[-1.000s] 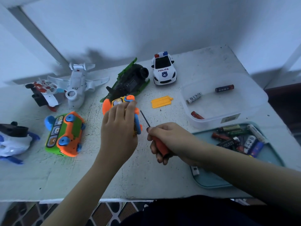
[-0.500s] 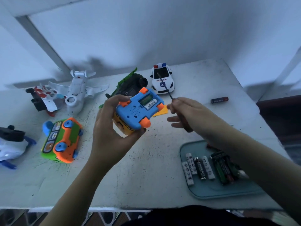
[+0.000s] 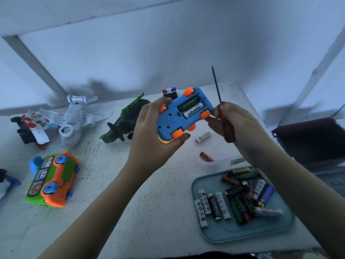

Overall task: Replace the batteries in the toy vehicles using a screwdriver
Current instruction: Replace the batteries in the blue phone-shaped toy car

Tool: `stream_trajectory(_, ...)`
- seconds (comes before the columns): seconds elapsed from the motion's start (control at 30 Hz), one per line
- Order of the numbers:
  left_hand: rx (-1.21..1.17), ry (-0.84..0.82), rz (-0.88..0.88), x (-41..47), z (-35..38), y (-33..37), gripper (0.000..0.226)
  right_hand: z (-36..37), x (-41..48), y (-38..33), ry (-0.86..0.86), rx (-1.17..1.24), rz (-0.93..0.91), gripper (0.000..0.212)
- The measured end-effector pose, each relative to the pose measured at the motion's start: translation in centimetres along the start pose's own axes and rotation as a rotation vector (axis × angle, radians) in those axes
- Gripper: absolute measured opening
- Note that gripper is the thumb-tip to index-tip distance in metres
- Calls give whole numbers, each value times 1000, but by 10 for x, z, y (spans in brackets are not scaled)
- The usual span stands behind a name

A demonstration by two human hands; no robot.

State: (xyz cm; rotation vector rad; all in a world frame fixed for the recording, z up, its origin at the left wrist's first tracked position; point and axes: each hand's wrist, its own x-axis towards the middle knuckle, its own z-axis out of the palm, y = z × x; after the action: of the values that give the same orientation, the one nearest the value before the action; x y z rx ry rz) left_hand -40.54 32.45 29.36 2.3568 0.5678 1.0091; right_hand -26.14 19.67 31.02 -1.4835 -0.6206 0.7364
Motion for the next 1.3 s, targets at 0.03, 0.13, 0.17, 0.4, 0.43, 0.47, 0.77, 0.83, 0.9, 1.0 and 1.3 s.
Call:
stream_trajectory(0.03, -7, -4, -5, 2, 4, 1, 73, -3, -1, -1, 4, 5, -19, 34)
stream_trajectory(0.13, -32, 5, -71, 7, 15, 6, 72, -10, -3, -2, 18, -11, -46, 34)
stream_trajectory(0.17, -38, 8, -92, 8, 19, 6, 70, -12, -3, -1, 15, -43, -50, 34)
stream_trajectory(0.4, -24, 26, -53, 19, 36, 1, 68, -37, 1, 11, 77, -574, -150, 14)
stream_trajectory(0.43, -13, 25, -42, 20, 37, -1, 69, -41, 1, 11, 92, -621, -170, 13)
stream_trajectory(0.47, -4, 29, -28, 20, 38, -3, 69, -44, -1, 10, 108, -656, -192, 12)
stream_trajectory(0.77, 11, 106, 25, 18, 49, -10, 61, -57, -11, 14, 190, -747, -225, 5)
stream_trajectory(0.83, -1, 120, 29, 18, 50, -9, 61, -56, -13, 13, 204, -761, -228, 6)
stream_trajectory(0.9, -5, 130, 43, 19, 50, -9, 60, -55, -13, 13, 215, -781, -223, 7)
stream_trajectory(1.0, 16, 141, 73, 19, 53, -9, 60, -52, -14, 13, 232, -794, -237, 7)
stream_trajectory(1.3, 20, 83, 124, 19, 56, -18, 58, -64, -7, 22, 150, -646, -260, 13)
